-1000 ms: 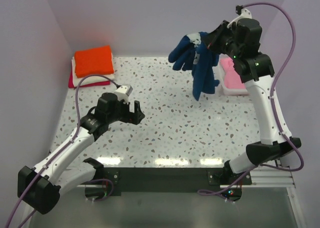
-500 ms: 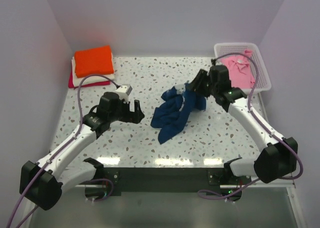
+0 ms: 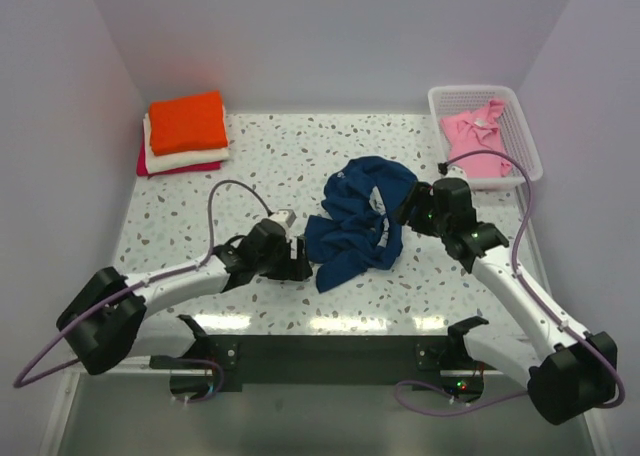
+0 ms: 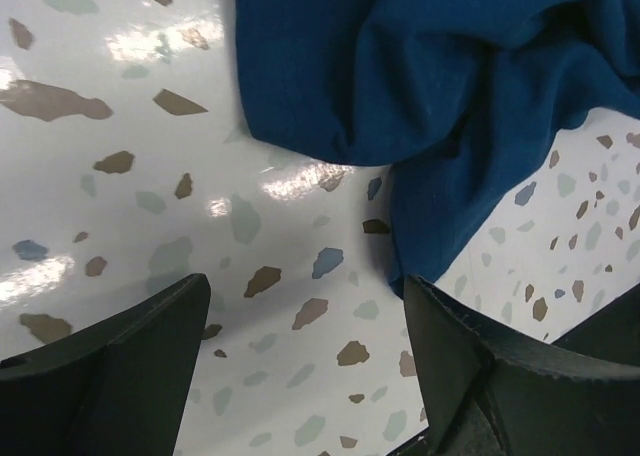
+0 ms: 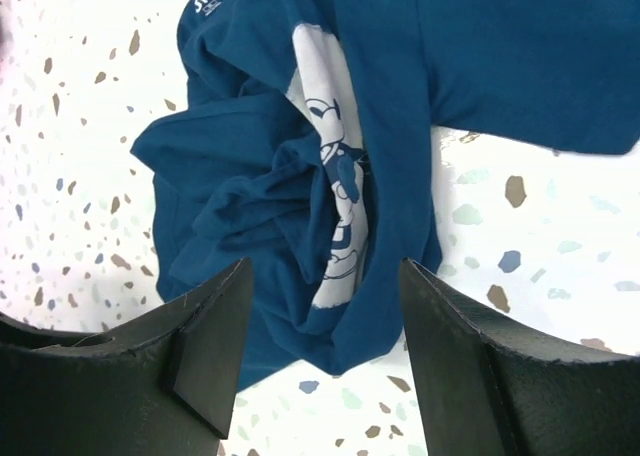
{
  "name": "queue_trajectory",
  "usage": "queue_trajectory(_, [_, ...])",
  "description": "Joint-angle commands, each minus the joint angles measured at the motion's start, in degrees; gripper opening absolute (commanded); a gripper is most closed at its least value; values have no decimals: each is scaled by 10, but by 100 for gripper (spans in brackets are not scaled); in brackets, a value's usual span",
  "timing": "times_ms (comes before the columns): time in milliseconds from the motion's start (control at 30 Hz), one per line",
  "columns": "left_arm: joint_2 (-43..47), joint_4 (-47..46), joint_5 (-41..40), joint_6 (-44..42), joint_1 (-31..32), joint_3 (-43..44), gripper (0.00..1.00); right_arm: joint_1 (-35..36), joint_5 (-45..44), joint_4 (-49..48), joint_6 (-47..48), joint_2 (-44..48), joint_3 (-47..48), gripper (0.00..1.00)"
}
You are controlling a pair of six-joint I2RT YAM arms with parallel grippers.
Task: Fold and stack the t-shirts
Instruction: Flatten the tshirt out
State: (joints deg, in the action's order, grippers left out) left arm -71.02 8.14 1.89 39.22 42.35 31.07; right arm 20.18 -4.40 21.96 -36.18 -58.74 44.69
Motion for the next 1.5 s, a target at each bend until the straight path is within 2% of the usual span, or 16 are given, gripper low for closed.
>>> queue_trajectory(0, [-43,-73,-16,31,42,29,81,-1,-41,14,24,13,-14,64])
queue_trajectory(200, [-127,-125,-3,45,92,60,69,-1,-53,11,20,18,-27,64])
queue_trajectory(267, [-142,-134,-4,47,107,71,68,-1,-59,9,22,14,-26,64])
queue_trajectory(300, [-159,-134,-2,48,112,79,58,-1,-61,8,23,10,-24,65])
queue_trajectory(333, [-159,-134,-3,49,112,81,58,-1,-61,8,23,6,-24,65])
queue_trajectory(367, [-162,-127,-4,50,112,84,53,-1,-65,5,23,3,-24,65])
queue_trajectory(467, [-127,-88,-48,53,110,86,29,-1,-69,3,23,-15,-26,65])
queue_trajectory(500, [-113,-82,-78,55,107,85,25,-1,-68,2,21,-20,-28,65])
queue_trajectory(567, [-83,-23,-103,53,87,82,16,-1,-61,-8,18,-34,-33,65])
queue_trajectory(600, [-48,-12,-114,52,74,80,9,-1,-59,-10,18,-37,-38,65])
queue_trajectory(667, [-8,13,-109,48,21,60,1,-1,-57,-20,16,-44,-43,65])
queue_trajectory(767, [89,58,-116,38,-43,43,0,-1,-59,-31,15,-61,-49,65])
queue_trajectory(967, [181,147,-151,27,-138,44,0,-1,-61,-49,13,-98,-50,65])
queue_trajectory(1267, [186,158,-86,14,-261,23,0,-2,-92,-40,22,-179,-11,65])
queue_trajectory(1467, [189,141,-1,-12,-366,9,0,-49,-73,-23,41,-199,5,66])
